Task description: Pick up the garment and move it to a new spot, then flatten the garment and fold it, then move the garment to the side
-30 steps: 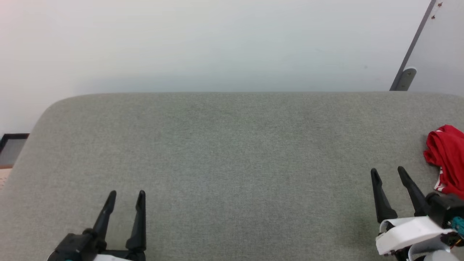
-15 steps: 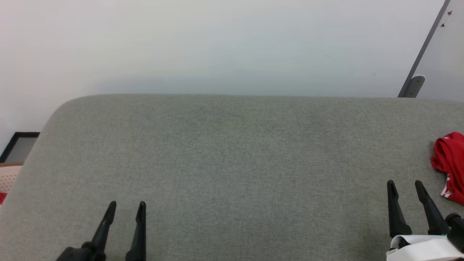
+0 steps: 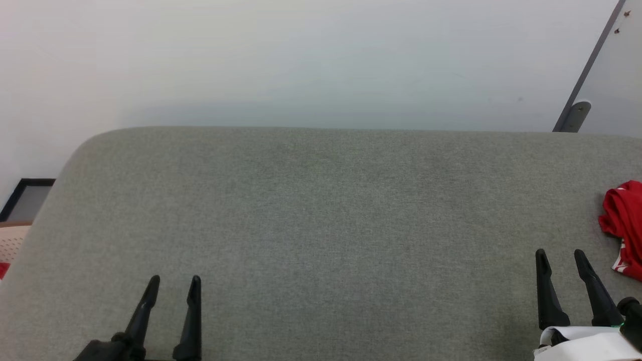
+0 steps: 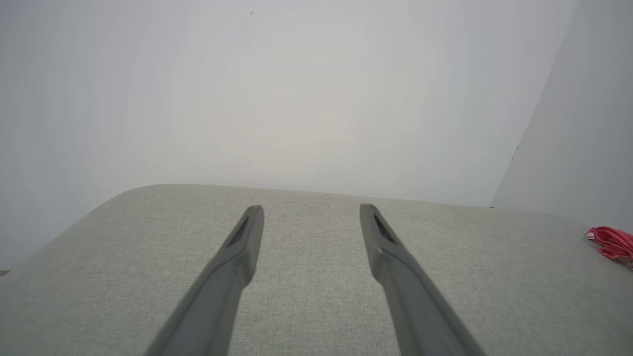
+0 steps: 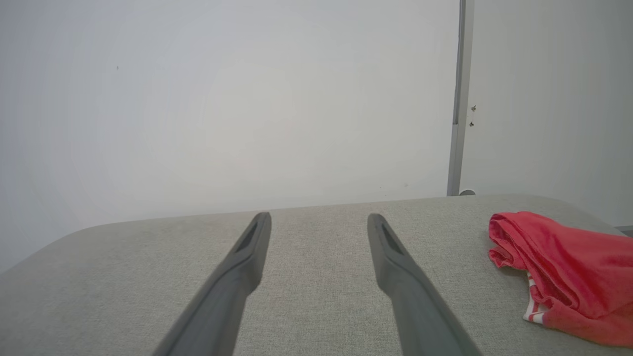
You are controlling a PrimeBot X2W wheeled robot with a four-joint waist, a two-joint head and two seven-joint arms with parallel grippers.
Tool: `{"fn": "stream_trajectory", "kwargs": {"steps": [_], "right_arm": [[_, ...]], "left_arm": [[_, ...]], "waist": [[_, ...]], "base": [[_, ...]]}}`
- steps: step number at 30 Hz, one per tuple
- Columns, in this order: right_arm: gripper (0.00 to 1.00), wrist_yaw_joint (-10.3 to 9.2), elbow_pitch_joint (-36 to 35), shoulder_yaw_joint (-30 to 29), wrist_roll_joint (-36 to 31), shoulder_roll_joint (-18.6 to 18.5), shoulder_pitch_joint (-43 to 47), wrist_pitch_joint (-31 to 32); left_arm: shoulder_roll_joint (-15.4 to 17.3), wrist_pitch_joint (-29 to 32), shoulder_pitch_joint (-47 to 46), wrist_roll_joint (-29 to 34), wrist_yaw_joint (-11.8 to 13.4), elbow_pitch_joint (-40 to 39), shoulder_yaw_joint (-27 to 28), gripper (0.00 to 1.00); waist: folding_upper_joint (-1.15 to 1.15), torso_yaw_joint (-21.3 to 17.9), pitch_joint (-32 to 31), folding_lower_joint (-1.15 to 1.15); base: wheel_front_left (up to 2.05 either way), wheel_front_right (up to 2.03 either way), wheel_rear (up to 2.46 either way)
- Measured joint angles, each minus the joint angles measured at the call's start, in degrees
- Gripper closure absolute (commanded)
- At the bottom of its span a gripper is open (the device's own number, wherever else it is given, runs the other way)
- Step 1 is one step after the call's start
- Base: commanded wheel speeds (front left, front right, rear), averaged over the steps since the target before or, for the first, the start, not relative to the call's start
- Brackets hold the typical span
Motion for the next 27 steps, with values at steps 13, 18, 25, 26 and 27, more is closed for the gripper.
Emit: {"fn": "stream_trajectory", "kwargs": {"steps": [13,18,25,26,27], "right_arm": [[0.0,-0.01,-0.2,0.2,0.4,0.1,-0.2,0.0],[0.0,-0.01,-0.1,0.3,0.4,0.2,-0.2,0.0],[0.0,-0.01,0.2,0.5,0.8,0.2,-0.7,0.0],[0.0,-0.01,0.2,0.6,0.8,0.2,-0.7,0.0],[0.0,-0.01,0.2,0.6,0.8,0.2,-0.7,0.0]], "left_arm": [[-0.2,0.0,-0.3,0.1,0.0,0.4,0.7,0.0],[-0.6,0.0,-0.3,0.1,0.0,0.3,1.0,0.0],[-0.9,0.0,-0.3,0.1,0.0,0.3,1.5,0.0],[-0.9,0.0,-0.3,0.2,0.0,0.3,1.6,0.0],[-1.0,0.0,-0.3,0.2,0.0,0.3,1.7,0.0]], "waist": [[0.0,-0.1,-0.2,0.0],[0.0,-0.1,-0.2,0.0],[0.0,-0.1,-0.3,0.0],[0.0,-0.1,-0.3,0.0],[0.0,-0.2,-0.4,0.0]], "base": [[0.0,0.0,0.0],[0.0,0.0,0.0],[0.0,0.0,0.0],[0.0,0.0,0.0],[0.0,0.0,0.0]]}}
